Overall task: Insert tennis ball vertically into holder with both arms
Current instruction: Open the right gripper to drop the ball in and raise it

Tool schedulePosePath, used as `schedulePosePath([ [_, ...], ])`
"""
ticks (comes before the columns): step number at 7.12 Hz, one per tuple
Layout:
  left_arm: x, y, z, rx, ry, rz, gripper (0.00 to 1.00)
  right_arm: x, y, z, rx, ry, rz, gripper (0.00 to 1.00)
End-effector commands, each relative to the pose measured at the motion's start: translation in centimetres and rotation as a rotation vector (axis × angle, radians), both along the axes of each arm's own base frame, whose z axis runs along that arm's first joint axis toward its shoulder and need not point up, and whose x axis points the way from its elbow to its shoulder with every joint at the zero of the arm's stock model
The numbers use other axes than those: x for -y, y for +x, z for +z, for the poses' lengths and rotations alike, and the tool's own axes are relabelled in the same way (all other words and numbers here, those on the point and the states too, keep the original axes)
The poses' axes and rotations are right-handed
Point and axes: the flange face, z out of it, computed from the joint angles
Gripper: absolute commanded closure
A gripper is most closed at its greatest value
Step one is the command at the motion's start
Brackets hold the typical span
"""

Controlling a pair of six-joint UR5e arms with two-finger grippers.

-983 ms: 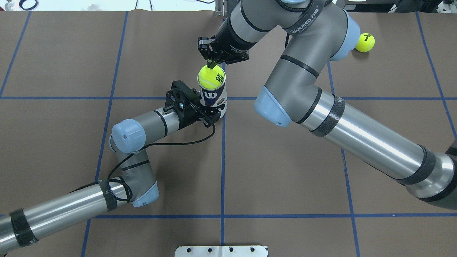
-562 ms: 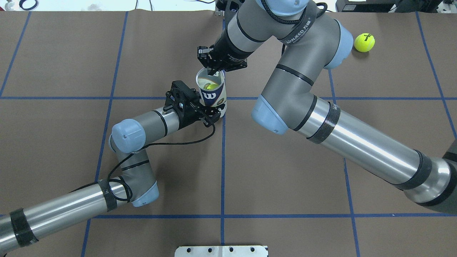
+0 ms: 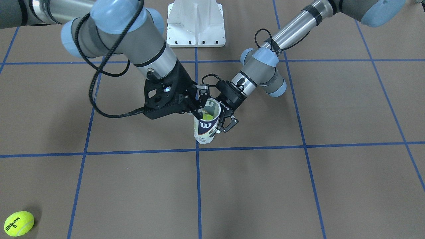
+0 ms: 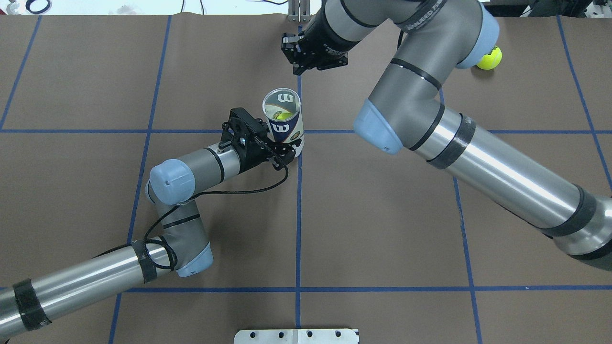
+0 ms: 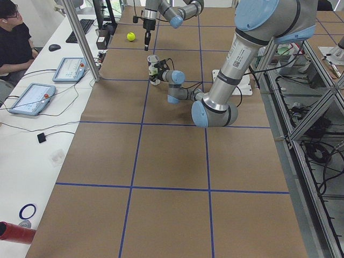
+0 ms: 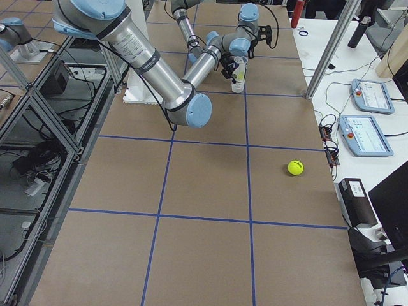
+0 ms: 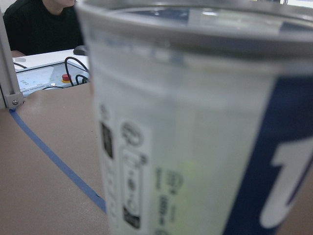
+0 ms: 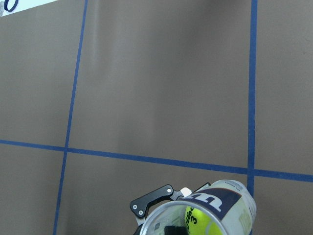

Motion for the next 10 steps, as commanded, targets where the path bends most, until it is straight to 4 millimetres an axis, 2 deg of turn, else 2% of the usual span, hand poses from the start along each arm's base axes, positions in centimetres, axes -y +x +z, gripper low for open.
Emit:
schedulePosePath([
  [1,0.0,-0.1,0.0,0.000,0.001,-0.001,0.28,8.3,12.2,11.1,-0.147,0.079,0.031,1.00],
  [2,-0.1,0.0,-0.1,-0.003,0.000,0.001,0.28,12.0,16.4,15.3,-0.206,0.107,0.003,0.96],
  [3,-0.1,0.0,-0.2,-0.007,-0.003,0.001,0.27,13.7,16.6,18.8,-0.256,0.109,-0.027,0.19],
  [4,-0.1,0.0,-0.2,-0.004,-0.002,0.001,0.27,14.8,16.6,21.8,-0.299,0.094,-0.032,0.01],
  [7,0.0,-0.1,-0.2,-0.003,0.002,-0.001,0.27,17.1,16.5,28.0,-0.428,0.070,-0.042,0.01],
  [9,0.0,-0.1,-0.2,-0.003,0.002,-0.001,0.27,17.8,16.7,31.3,-0.504,0.085,-0.062,0.01],
  [10,0.0,-0.1,-0.2,-0.002,0.003,-0.001,0.27,18.4,16.6,34.3,-0.507,0.110,-0.053,0.01],
])
